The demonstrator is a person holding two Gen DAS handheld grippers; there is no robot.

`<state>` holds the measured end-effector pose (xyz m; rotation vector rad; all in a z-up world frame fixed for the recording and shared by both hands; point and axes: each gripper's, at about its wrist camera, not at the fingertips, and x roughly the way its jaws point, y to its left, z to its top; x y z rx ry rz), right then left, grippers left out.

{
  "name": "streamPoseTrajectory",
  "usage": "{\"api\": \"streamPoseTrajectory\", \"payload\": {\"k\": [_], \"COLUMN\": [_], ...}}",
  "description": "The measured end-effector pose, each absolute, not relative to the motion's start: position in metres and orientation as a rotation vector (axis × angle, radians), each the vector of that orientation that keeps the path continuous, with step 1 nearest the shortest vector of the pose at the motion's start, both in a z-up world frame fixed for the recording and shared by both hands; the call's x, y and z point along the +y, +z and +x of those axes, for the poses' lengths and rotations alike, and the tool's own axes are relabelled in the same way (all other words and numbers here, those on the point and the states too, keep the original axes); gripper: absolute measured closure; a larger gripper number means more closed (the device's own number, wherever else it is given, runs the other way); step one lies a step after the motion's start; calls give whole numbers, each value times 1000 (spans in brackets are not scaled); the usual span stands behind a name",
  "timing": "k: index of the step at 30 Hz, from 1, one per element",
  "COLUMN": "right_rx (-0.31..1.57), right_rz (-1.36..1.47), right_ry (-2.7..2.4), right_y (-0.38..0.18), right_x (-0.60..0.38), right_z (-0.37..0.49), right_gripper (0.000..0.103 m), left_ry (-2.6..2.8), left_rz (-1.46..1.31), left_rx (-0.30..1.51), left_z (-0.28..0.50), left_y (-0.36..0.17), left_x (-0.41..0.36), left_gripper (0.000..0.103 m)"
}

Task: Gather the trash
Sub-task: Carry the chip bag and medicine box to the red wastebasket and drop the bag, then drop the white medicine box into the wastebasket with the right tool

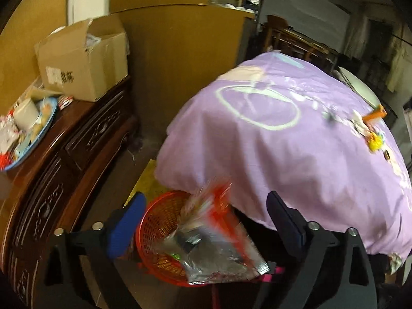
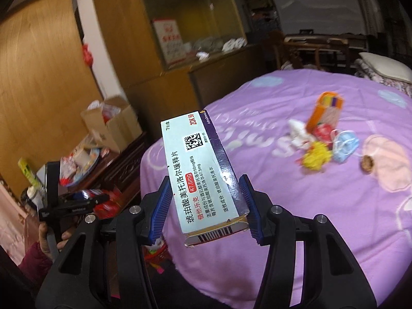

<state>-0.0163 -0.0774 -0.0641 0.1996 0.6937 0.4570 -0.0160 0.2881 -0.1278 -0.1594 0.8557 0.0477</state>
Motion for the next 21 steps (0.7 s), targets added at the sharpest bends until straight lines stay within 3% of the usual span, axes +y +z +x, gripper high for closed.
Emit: {"api": "streamPoseTrajectory", "payload": {"k": [3,21], "right_rx": [741,1017], "right_rz": [167,-23], "right_ry": [493,814], "right_y": [-73,-134], "right_x": [-54,127], "right_z": [-9,27], "right_gripper": [50,49], "left_ry": [81,316], "left_rz": [-193,-257], "left_rx": [849,818], "left_z": [-16,-25], "left_y": [-131,-160], "left_x": [307,396], "left_gripper": [6,6]}}
